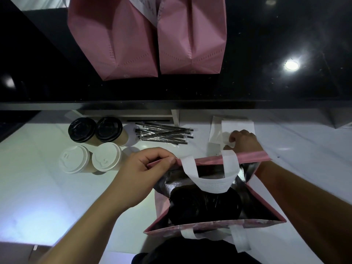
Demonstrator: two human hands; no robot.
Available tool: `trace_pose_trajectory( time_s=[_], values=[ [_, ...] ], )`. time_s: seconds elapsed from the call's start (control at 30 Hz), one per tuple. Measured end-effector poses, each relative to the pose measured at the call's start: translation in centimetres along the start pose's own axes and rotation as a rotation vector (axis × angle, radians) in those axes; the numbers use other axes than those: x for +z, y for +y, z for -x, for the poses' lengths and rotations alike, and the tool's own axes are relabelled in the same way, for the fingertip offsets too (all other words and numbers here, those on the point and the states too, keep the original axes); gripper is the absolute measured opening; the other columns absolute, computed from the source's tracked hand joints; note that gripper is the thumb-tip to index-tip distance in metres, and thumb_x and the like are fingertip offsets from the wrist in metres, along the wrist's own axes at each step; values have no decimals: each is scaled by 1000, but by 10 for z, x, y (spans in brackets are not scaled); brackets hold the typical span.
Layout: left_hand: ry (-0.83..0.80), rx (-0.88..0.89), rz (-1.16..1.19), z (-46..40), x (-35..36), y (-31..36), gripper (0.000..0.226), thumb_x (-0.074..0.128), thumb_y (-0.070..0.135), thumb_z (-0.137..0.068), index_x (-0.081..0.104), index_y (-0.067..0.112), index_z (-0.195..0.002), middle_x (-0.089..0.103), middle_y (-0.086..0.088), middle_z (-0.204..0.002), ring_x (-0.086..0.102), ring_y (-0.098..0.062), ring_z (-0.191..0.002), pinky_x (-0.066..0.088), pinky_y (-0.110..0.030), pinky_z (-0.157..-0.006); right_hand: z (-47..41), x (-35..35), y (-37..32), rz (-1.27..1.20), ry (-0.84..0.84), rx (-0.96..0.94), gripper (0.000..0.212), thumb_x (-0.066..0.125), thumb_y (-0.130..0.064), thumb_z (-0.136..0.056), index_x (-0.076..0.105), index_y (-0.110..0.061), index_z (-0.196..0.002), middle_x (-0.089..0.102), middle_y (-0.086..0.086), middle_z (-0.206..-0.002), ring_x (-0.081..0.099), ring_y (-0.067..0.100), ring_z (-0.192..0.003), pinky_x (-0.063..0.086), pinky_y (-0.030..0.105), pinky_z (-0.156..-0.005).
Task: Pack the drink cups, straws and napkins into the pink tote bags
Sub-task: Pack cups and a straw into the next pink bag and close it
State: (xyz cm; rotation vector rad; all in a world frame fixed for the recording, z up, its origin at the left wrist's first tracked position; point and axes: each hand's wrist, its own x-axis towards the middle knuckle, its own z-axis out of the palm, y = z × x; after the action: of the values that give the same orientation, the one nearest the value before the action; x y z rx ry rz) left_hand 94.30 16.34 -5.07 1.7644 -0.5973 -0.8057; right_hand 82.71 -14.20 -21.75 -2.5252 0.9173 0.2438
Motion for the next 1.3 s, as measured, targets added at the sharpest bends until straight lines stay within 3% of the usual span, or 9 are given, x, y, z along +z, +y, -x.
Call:
trace_pose_trajectory(
  time_s=[0.1,0.23,0.4,0.5,0.63,0.8,1.0,1.13,1.3],
  values=[
    [3,0,14,0,0,0,26,64,15,-99,80,30,-85,80,11,-90,76,-1,-82,54,-10,-69,-2,1,4,-1,34,-15,17,67,-19,-89,70,-4,-96,66,13,-89,62,28,-80,52,33,-73],
    [1,21,-17,0,-1,0,31,64,8,-102,80,29,-86,80,10,-91,75,-1,-85,53,-10,-73,-2,0,16,-122,93,147,14,57,-16,-95,61,-12,-81,62,1,-69,58,18,-63,35,21,-51],
    [0,21,-26,3,1,1,27,64,17,-100,80,33,-85,80,9,-91,75,-2,-85,52,-10,-72,2,4,27,-181,32,127,6,62,-31,-96,58,-27,-92,64,-6,-88,54,3,-69,38,18,-58],
    [-5,25,-25,4,1,2,29,64,15,-101,80,33,-85,80,10,-91,75,-1,-85,52,-9,-72,3,9,24,-123,-8,26,31,69,-52,-87,64,-25,-100,59,-4,-94,59,17,-86,46,29,-76],
    [-16,28,-30,3,1,2,33,63,9,-102,80,32,-86,80,10,-93,75,-1,-88,52,-8,-74,-4,3,10,-6,-88,44,42,74,-47,-81,60,-16,-107,51,5,-102,54,27,-97,50,42,-92],
    [-12,35,-33,0,1,0,33,63,11,-103,80,34,-87,80,11,-93,75,-2,-89,53,-9,-76,-7,2,0,96,-99,51,31,70,-29,-89,56,-13,-111,50,10,-105,54,33,-105,53,46,-91],
    [-6,41,-20,-1,1,-5,29,63,12,-102,80,30,-88,80,9,-94,76,-3,-90,53,-9,-76,-11,4,21,-14,-62,-68,34,79,-38,-86,64,-13,-104,54,2,-96,54,23,-91,45,39,-92],
    [-10,35,0,-1,3,-6,23,64,18,-99,81,29,-88,81,7,-95,76,-5,-92,54,-11,-78,-13,6,29,-74,-60,-91,21,75,-43,-89,60,-28,-94,59,-5,-94,55,17,-91,39,30,-85],
    [-15,36,33,-2,3,-6,24,63,19,-99,81,31,-88,81,7,-96,77,-6,-92,55,-12,-80,-8,6,30,-157,18,12,25,66,-33,-97,73,-11,-89,74,3,-88,63,19,-75,49,27,-68]
  ],
)
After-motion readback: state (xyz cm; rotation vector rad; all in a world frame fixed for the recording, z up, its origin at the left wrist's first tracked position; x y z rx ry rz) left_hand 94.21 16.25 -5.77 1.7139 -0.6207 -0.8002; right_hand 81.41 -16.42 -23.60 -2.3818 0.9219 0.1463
